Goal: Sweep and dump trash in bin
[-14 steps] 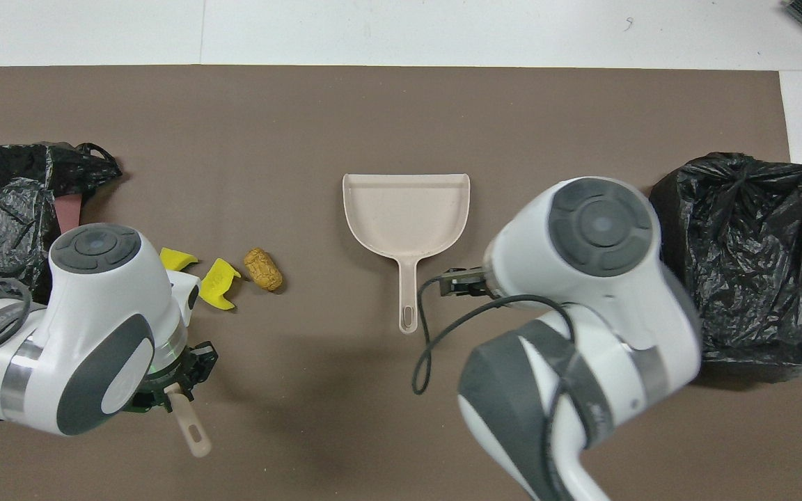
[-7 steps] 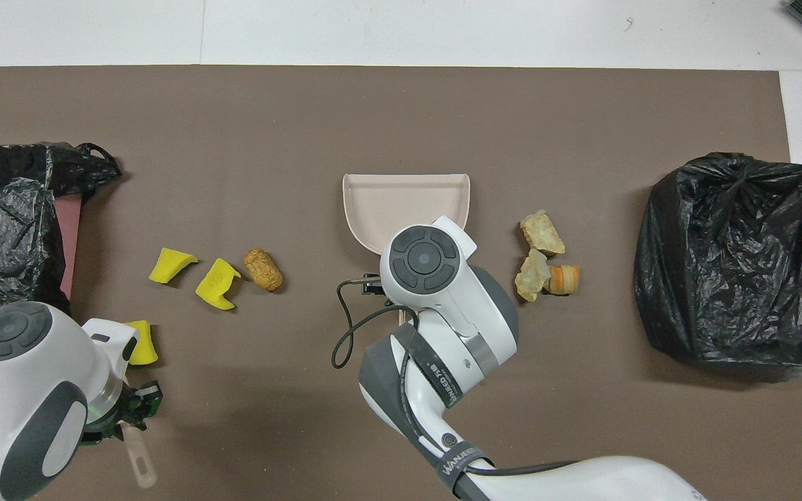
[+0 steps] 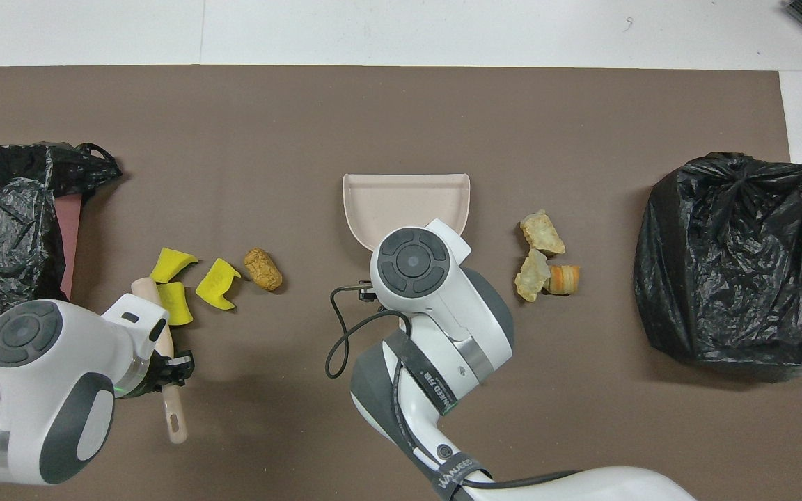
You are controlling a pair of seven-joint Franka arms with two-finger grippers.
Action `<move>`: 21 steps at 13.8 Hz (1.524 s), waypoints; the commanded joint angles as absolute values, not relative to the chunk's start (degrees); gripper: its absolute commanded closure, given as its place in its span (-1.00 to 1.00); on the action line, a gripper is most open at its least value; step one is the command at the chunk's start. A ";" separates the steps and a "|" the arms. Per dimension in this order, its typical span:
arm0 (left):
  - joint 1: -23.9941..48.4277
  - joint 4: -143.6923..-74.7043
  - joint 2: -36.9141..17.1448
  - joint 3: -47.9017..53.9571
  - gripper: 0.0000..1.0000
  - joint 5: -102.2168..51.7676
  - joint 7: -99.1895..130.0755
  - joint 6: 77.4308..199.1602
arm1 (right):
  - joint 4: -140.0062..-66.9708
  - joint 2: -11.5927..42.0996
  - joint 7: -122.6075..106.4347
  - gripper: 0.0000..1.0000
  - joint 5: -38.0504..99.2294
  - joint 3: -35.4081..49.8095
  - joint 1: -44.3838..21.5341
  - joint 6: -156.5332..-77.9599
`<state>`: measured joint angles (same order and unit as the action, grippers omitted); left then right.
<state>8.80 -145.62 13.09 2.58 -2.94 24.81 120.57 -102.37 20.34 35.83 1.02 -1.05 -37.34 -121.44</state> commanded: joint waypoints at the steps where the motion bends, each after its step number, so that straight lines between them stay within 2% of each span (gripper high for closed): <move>1: 11.51 -140.38 7.75 2.37 1.00 -5.36 21.62 122.17 | -102.83 19.86 36.21 1.00 1.93 -1.23 -37.18 -121.29; 5: 12.92 -135.10 5.97 2.20 1.00 -5.36 21.45 116.74 | -101.34 19.25 31.58 1.00 0.96 -1.23 -35.69 -119.02; 7: 11.87 -131.33 6.33 1.93 1.00 -5.36 20.22 110.86 | -101.43 14.96 26.30 1.00 2.02 -1.32 -31.84 -116.64; 9: 8.81 -127.64 6.59 1.85 1.00 -5.27 18.91 106.89 | -101.95 11.27 11.86 1.00 1.93 -1.41 -29.01 -113.22; 11: 5.90 -123.59 5.98 1.85 1.00 -5.27 14.26 104.60 | -102.04 9.76 -4.76 1.00 1.85 -1.49 -27.52 -107.69; 16: 1.41 -123.92 5.80 1.85 1.00 -5.01 7.05 106.08 | -102.66 10.72 -37.66 1.00 -1.13 -1.49 -27.42 -109.51; 21: 0.96 -126.99 3.34 1.85 1.00 -5.01 2.81 111.96 | -102.83 13.27 -43.59 1.00 -5.89 -1.23 -30.58 -112.41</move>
<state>1.21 -125.33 4.07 1.33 -4.57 3.94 108.92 -102.41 13.50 -41.61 -4.85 -1.53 -30.28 -110.96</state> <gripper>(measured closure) 0.736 0.683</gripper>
